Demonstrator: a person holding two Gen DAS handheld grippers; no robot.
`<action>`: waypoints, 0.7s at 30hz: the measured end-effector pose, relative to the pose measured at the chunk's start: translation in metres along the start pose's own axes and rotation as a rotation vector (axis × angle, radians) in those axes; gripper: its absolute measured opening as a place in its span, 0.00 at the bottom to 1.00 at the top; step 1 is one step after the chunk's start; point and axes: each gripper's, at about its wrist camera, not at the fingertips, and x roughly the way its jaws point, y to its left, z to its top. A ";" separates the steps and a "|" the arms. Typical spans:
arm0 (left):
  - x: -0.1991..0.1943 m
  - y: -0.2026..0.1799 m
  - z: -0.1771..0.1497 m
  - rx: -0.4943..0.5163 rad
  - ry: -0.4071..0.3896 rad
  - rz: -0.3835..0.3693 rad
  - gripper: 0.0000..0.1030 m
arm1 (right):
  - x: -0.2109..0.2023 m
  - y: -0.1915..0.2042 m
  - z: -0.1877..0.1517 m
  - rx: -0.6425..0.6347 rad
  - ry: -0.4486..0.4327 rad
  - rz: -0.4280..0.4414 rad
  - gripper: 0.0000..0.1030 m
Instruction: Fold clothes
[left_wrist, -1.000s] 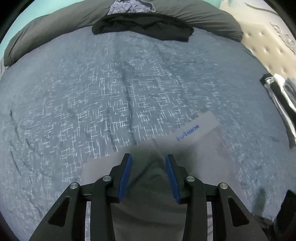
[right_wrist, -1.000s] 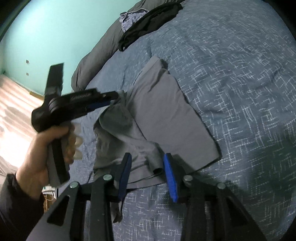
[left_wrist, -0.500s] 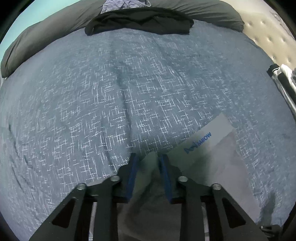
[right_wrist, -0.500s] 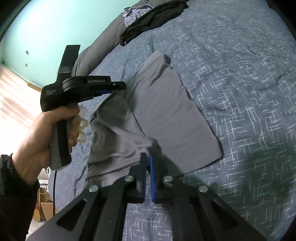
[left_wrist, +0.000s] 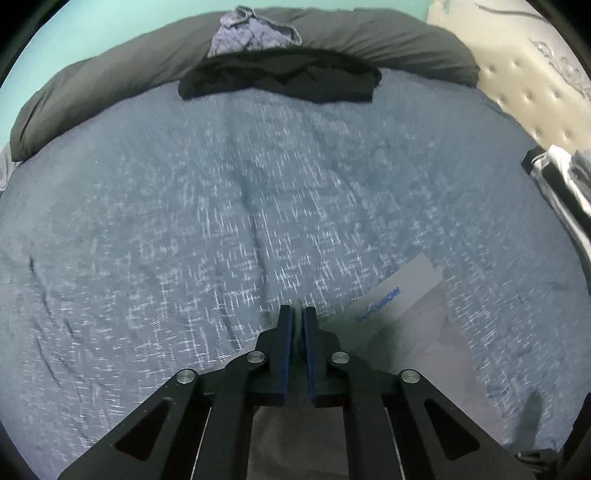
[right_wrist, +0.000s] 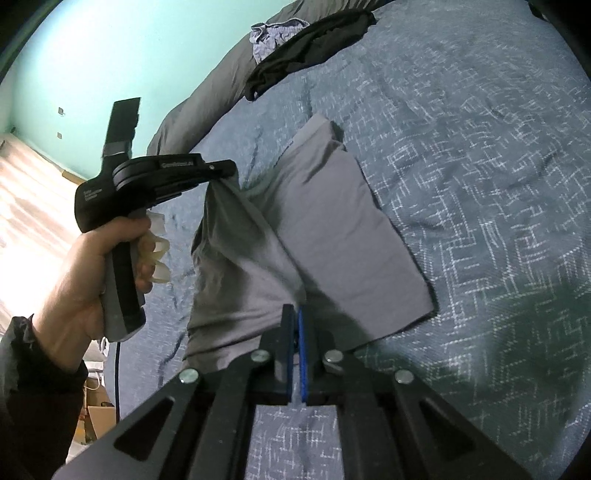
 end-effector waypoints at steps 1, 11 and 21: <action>-0.004 0.000 0.001 -0.001 -0.009 -0.002 0.06 | -0.002 0.001 0.000 -0.002 -0.003 0.002 0.02; -0.010 -0.030 0.023 0.028 -0.032 -0.023 0.06 | -0.020 -0.007 0.000 0.020 -0.039 0.002 0.02; 0.008 -0.072 0.041 0.073 -0.014 -0.053 0.05 | -0.031 -0.031 0.003 0.077 -0.058 -0.010 0.02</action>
